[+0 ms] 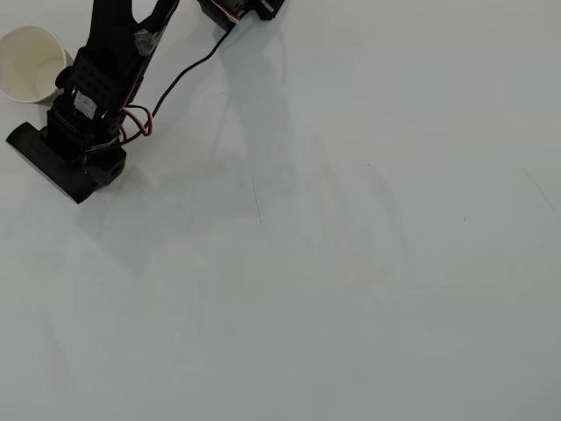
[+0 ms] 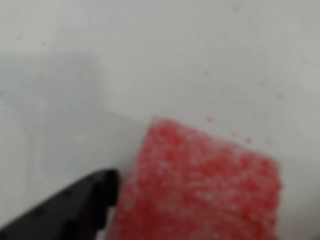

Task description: Pick up the cube and drop it in the cup.

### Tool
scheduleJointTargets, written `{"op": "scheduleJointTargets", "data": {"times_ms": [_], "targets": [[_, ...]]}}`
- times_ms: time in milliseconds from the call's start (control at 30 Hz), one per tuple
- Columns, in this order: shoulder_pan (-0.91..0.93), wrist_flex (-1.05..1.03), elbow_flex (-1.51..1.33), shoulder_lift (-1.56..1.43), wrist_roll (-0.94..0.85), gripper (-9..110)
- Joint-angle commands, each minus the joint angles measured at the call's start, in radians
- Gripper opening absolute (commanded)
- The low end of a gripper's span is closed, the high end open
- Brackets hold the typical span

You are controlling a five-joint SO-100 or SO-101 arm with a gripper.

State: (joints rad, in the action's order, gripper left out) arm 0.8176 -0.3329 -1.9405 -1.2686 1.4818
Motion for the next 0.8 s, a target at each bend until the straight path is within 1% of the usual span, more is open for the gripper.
{"op": "scheduleJointTargets", "data": {"times_ms": [0,167,767], "targets": [[-0.008,-0.005,0.132,-0.038,-0.014,35],[-0.008,-0.043,0.135,-0.046,-0.029,25],[-0.017,-0.091,0.132,-0.081,-0.072,21]]}}
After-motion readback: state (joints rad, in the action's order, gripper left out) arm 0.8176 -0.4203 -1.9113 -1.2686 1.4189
